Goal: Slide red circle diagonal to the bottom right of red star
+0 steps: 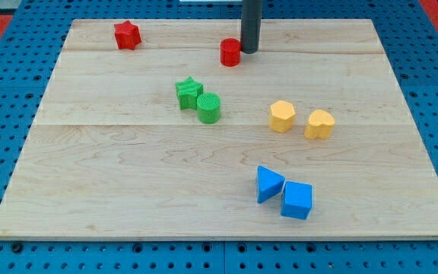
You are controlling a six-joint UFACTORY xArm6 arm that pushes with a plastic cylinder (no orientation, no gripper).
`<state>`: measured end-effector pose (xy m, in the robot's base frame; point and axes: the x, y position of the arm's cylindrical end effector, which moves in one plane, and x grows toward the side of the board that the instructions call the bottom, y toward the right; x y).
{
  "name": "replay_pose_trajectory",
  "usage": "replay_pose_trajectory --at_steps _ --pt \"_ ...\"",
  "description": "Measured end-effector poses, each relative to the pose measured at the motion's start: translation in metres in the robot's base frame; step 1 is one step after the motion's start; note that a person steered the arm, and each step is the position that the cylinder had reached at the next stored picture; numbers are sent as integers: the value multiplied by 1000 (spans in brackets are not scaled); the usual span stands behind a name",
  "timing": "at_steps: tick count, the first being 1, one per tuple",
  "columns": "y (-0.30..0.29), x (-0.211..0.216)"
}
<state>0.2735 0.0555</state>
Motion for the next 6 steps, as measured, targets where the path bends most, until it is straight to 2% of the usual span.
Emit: replay_pose_trajectory --at_steps 2,3,4,5,6 --pt "1 -4" --pt "-36 -5" --pt "-115 -5" --pt "-83 7" --pt "-93 14"
